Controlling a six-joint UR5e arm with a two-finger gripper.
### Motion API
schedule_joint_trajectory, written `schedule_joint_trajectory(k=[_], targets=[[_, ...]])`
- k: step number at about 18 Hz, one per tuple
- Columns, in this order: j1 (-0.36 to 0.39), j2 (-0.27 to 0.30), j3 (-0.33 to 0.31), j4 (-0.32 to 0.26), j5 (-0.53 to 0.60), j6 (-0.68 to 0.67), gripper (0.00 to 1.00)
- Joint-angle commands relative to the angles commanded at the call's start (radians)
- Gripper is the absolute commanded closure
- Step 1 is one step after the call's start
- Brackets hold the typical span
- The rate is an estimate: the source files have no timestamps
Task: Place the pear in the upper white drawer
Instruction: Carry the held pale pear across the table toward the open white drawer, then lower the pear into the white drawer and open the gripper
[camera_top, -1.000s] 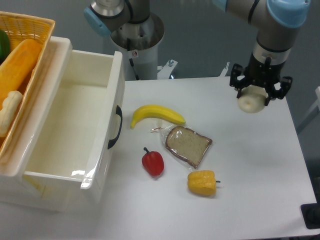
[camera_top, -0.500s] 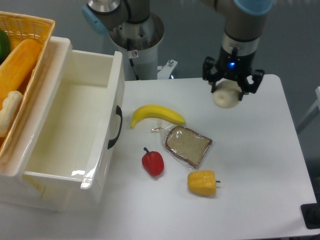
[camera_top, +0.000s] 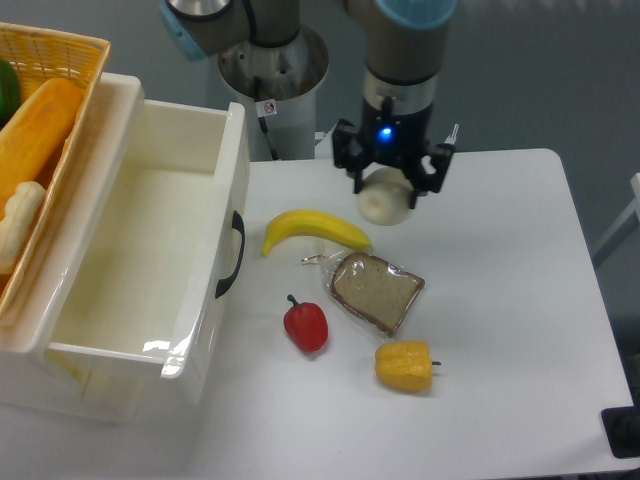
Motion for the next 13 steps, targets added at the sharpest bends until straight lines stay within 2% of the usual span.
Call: schedule_joint_trajectory(k=[8, 13], targets=[[-0.092, 0.077, -0.018, 0.0, -0.058, -0.117, 0.9], [-0.138, 0.1, -0.015, 0.002, -0.141, -0.173, 0.89]])
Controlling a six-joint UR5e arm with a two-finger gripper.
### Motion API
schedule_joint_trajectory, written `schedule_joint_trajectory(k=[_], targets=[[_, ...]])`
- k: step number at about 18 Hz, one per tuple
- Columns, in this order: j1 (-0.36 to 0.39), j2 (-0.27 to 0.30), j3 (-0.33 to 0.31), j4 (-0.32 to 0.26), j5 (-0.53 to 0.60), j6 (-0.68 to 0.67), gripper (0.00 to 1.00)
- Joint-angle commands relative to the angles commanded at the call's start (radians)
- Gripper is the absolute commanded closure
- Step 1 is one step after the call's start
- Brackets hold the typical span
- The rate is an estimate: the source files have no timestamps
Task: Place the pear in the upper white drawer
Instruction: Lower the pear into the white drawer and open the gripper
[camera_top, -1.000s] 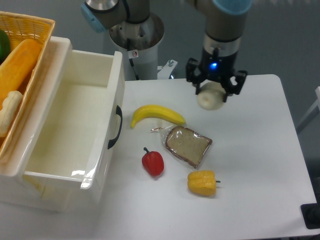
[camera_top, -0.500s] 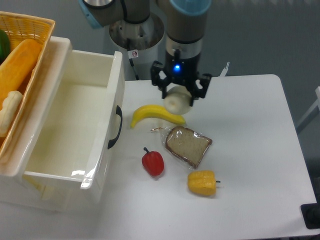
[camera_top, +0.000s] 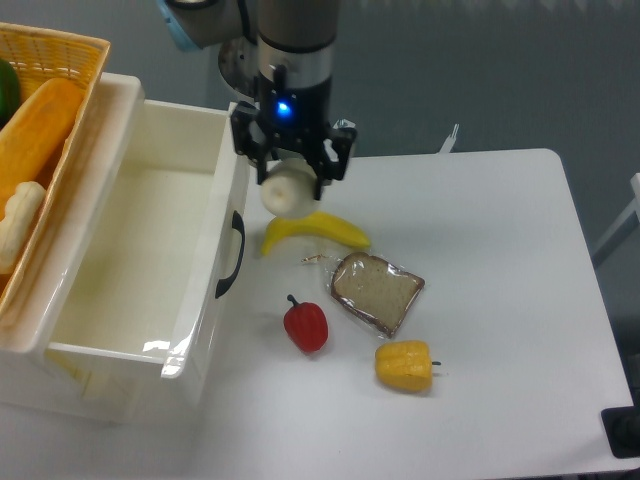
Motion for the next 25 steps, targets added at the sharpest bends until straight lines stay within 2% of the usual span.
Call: schedule_joint_trajectory(k=[5, 15, 25], targets=[[-0.071, 0.009, -0.003, 0.0, -0.029, -0.028, 0.89], [-0.154, 0.006, -0.003, 0.003, -0.077, -0.072, 0.85], [-0.161, -0.115, 0.0, 0.012, -0.071, -0.058, 0.82]])
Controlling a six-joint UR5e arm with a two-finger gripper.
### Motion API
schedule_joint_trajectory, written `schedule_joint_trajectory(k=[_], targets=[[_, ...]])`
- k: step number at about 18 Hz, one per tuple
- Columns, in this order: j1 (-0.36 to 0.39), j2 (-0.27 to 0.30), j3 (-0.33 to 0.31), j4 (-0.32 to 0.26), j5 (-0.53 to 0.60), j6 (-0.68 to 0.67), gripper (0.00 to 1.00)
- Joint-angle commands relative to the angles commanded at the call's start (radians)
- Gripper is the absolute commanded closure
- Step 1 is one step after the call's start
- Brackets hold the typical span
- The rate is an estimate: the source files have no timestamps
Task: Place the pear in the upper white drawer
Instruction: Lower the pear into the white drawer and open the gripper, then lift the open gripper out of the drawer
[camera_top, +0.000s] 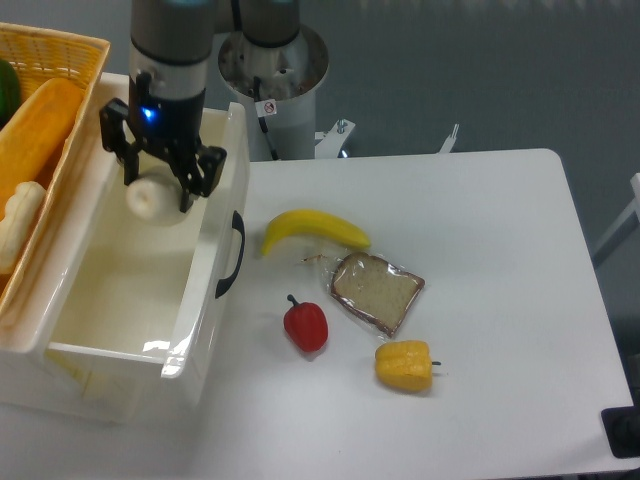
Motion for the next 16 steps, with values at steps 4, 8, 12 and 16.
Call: schedule_joint_trajectory(k=[4, 8, 12, 16], targets=[[-0.002, -0.025, 0.0, 0.002, 0.0, 0.011, 0.73], [-0.009, -0.032, 0.0, 0.002, -0.003, 0.014, 0.42], [-0.011, -0.031, 0.0, 0.002, 0.0, 0.021, 0.06], [-0.011, -0.031, 0.0, 0.002, 0.002, 0.021, 0.0]])
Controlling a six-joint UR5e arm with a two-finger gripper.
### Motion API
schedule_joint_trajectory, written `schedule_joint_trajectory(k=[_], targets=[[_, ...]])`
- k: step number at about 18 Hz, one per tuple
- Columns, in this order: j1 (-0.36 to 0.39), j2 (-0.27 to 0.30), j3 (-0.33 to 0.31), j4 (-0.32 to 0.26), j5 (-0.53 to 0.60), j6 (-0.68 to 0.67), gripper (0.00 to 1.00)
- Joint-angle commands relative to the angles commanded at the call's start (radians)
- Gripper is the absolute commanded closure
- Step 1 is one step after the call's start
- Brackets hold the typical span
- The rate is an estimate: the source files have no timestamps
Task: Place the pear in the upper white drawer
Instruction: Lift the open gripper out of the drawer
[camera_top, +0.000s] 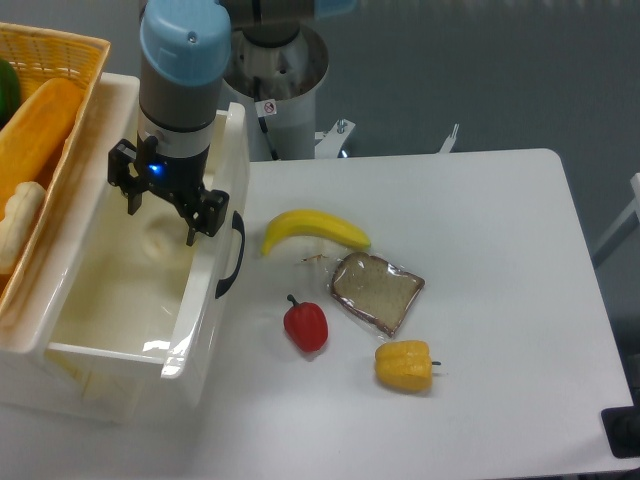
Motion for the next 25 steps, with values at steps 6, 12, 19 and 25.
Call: schedule_joint_trajectory(k=[6, 12, 19, 25], targets=[[0.009, 0.012, 0.017, 0.0, 0.02, -0.003, 0.0], [0.086, 0.067, 0.026, 0.003, 0.069, 0.0, 0.0], [0.236, 0.081, 0.026, 0.044, 0.077, 0.052, 0.0], [0.423, 0.064, 0.026, 0.054, 0.078, 0.306, 0.0]])
